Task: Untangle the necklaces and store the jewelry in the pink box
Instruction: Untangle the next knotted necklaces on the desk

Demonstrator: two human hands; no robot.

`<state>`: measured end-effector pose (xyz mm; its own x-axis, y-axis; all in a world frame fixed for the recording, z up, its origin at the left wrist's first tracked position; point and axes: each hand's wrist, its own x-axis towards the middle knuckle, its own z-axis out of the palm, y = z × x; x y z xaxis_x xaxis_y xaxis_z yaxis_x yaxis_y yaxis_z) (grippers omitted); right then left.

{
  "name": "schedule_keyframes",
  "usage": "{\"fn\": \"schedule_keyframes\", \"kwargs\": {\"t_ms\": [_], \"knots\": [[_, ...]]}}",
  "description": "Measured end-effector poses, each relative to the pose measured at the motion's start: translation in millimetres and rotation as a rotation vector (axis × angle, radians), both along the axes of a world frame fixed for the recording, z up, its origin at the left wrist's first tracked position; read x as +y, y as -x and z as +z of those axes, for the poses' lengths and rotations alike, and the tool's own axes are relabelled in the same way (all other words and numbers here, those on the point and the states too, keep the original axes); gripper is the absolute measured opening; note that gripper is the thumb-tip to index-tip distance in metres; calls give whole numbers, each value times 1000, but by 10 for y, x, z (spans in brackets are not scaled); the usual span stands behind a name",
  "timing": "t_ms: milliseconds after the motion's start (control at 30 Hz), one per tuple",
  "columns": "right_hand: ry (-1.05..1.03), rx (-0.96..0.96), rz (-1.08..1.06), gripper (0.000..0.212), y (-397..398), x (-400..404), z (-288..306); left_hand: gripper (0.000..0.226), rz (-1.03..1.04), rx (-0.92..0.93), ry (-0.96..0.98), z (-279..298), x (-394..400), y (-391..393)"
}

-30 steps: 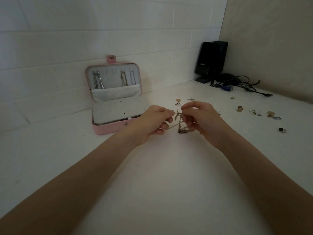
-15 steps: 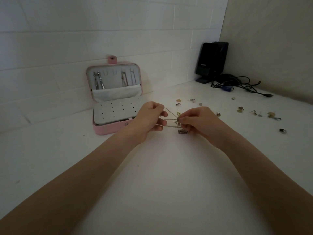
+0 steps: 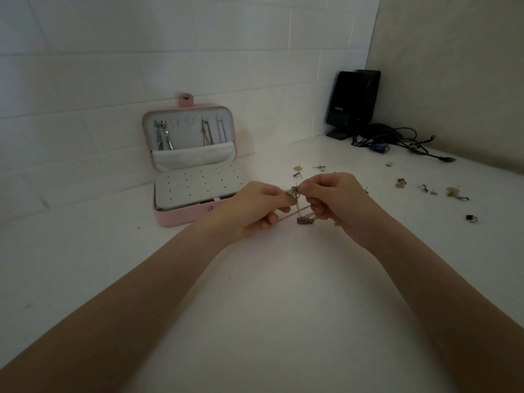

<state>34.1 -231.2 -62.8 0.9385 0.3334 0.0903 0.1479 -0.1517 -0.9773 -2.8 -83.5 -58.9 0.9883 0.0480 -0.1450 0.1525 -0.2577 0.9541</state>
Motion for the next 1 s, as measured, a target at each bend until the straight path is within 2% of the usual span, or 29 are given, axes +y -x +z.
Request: {"fn": "schedule_keyframes", "kwargs": {"t_ms": [267,433,567,667,900,1000], "knots": [[-1,30,59,8,6,-6,3,4,-24,54,250,70,38,1],[-19,26,58,3,-10,-15,-15,11,-4,-56,146,28,54,-13],[-16,25,14,7,-16,-42,10,12,25,-121,11,18,35,-30],[62,-39,-40,14,-22,-46,23,15,61,-170,-26,12,31,-36],[51,-25,-107,16,-37,-62,28,16,121,-261,66,32,78,-37],[5,24,-127,13,-41,-69,29,17,190,-234,192,41,79,-49]]}}
